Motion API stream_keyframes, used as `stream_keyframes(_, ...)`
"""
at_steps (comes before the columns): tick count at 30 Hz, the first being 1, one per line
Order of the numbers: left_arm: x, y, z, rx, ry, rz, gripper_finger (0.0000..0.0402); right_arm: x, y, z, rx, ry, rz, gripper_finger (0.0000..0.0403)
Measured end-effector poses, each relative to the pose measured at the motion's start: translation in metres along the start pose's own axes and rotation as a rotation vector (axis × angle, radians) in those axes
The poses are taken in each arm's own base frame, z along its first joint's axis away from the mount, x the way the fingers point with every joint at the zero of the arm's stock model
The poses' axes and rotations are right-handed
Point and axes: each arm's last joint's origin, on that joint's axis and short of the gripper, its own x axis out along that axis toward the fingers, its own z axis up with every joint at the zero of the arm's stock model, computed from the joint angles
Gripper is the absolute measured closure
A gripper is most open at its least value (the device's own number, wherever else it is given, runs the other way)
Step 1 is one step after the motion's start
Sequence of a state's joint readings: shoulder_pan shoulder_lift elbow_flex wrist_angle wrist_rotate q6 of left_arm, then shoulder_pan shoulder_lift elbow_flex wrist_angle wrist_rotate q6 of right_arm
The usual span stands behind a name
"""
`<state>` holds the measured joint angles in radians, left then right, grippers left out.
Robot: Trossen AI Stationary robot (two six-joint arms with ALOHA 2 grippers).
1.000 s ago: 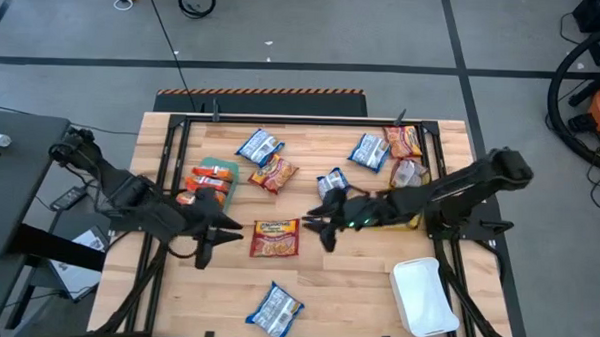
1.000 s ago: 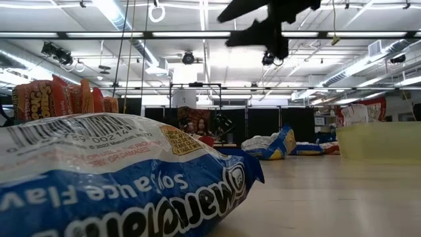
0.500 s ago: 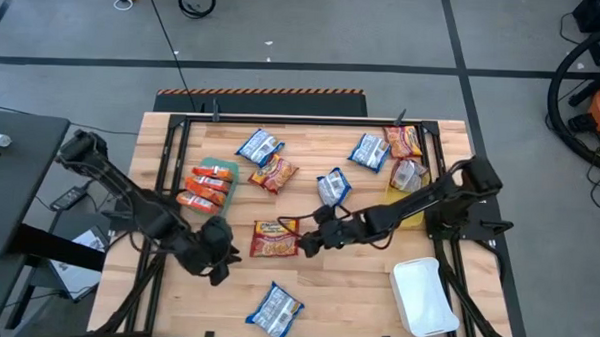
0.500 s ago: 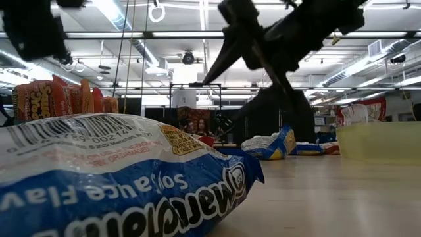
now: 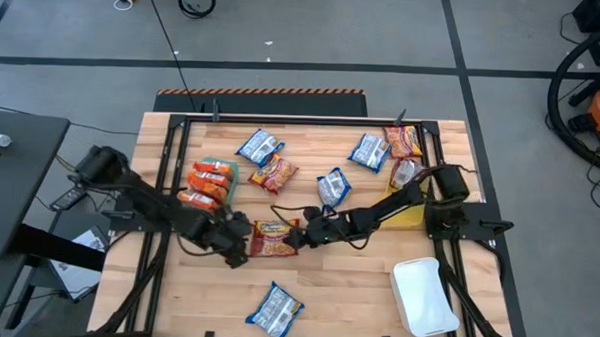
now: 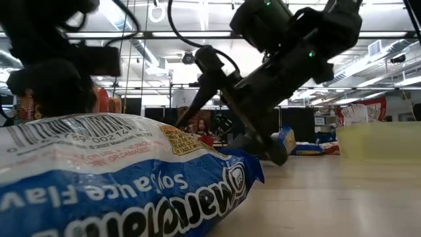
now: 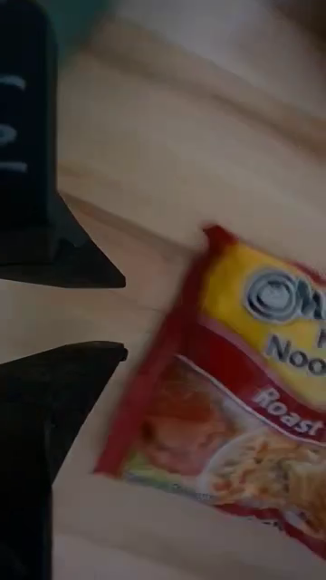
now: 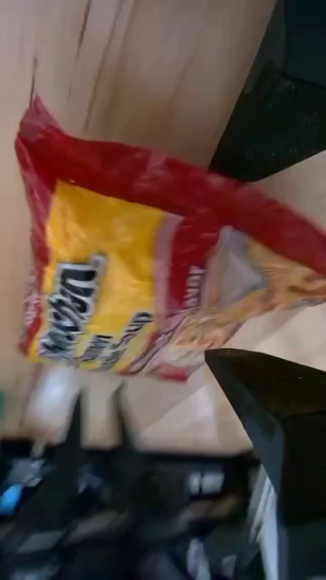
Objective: Sort Maruchan noodles
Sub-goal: Put the red noodle pack into the yellow bin
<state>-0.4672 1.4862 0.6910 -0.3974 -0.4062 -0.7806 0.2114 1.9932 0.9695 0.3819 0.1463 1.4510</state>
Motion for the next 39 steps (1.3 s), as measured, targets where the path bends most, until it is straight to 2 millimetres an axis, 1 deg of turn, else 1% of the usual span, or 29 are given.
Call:
stream_keyframes(4, 0.018, -0.005, 0.003, 0.030, 0.005, -0.035, 0.0292, 0.008, 0.002, 0.002, 0.035, -0.017, 0.098, 0.0093)
stream_keyframes(7, 0.025, -0.007, 0.004, 0.026, -0.001, -0.037, 0.0292, 0.011, 0.005, 0.002, 0.032, -0.032, 0.123, 0.0097)
stream_keyframes(9, 0.028, -0.008, 0.005, 0.026, -0.013, -0.039, 0.0292, 0.011, 0.005, 0.002, 0.031, -0.048, 0.119, 0.0111)
stream_keyframes(11, 0.029, -0.008, 0.007, 0.042, -0.025, -0.045, 0.0292, 0.010, 0.004, 0.003, 0.013, -0.067, 0.112, 0.0134)
stream_keyframes(14, 0.029, -0.006, 0.012, 0.042, -0.033, -0.041, 0.0292, 0.009, 0.006, 0.004, -0.030, -0.094, 0.109, 0.0187)
stream_keyframes(16, 0.025, -0.004, 0.017, 0.051, -0.033, -0.033, 0.0292, 0.006, 0.008, 0.005, -0.081, -0.097, 0.109, 0.0233)
stream_keyframes(19, 0.012, -0.005, 0.030, 0.087, -0.036, -0.026, 0.0292, -0.004, 0.018, 0.007, -0.159, -0.088, 0.132, 0.0311)
stream_keyframes(21, -0.004, -0.004, 0.040, 0.101, -0.034, -0.021, 0.0292, -0.016, 0.028, 0.010, -0.230, -0.070, 0.139, 0.0365)
stream_keyframes(22, -0.015, -0.005, 0.048, 0.111, -0.045, -0.026, 0.0292, -0.024, 0.033, 0.012, -0.269, -0.063, 0.134, 0.0380)
stream_keyframes(24, -0.038, -0.003, 0.061, 0.131, -0.068, -0.021, 0.0292, -0.046, 0.044, 0.017, -0.326, -0.055, 0.105, 0.0386)
stream_keyframes(27, -0.077, 0.002, 0.078, 0.147, -0.131, -0.004, 0.0292, -0.091, 0.056, 0.025, -0.413, -0.039, 0.019, 0.0380)
stream_keyframes(30, -0.115, 0.012, 0.092, 0.130, -0.238, 0.000, 0.0292, -0.143, 0.059, 0.034, -0.500, -0.016, -0.084, 0.0389)
stream_keyframes(33, -0.147, 0.023, 0.101, 0.108, -0.352, -0.016, 0.0292, -0.198, 0.053, 0.045, -0.563, 0.008, -0.167, 0.0391)
stream_keyframes(35, -0.164, 0.029, 0.105, 0.092, -0.426, -0.045, 0.0292, -0.233, 0.045, 0.051, -0.595, 0.025, -0.221, 0.0391)
stream_keyframes(37, -0.179, 0.035, 0.107, 0.074, -0.493, -0.083, 0.0292, -0.264, 0.035, 0.055, -0.643, 0.033, -0.254, 0.0391)
stream_keyframes(39, -0.193, 0.040, 0.109, 0.038, -0.567, -0.128, 0.0292, -0.291, 0.023, 0.059, -0.697, 0.056, -0.305, 0.0390)
